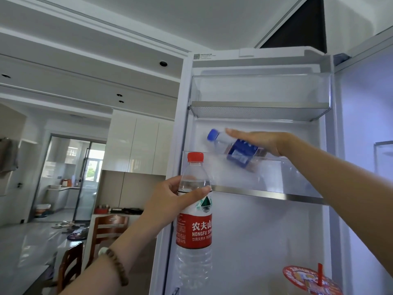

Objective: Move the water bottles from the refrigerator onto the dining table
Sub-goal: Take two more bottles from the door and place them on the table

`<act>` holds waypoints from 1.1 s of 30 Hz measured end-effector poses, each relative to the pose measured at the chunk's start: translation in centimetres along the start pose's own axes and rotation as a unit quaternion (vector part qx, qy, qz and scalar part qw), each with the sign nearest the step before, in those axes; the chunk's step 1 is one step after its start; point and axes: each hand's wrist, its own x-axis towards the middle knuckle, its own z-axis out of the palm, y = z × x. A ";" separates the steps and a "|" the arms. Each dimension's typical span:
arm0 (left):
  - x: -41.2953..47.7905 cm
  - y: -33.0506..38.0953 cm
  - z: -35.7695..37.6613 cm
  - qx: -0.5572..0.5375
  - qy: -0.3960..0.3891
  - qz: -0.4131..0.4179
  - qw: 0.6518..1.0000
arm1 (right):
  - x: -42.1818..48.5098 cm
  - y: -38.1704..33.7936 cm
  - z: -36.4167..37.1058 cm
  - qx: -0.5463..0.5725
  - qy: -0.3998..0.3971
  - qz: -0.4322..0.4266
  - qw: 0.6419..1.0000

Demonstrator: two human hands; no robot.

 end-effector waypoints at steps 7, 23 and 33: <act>-0.5 0.6 0.1 0.003 0.002 -0.008 1.000 | -1.2 0.7 -0.4 0.016 0.270 -0.213 0.939; -2.6 3.5 0.8 -0.030 0.038 0.030 0.998 | -5.8 -5.2 -0.3 0.208 0.524 -0.380 0.733; -7.0 5.7 -5.9 -0.003 0.136 0.030 0.990 | -7.4 -9.4 6.4 0.423 0.285 -0.273 0.816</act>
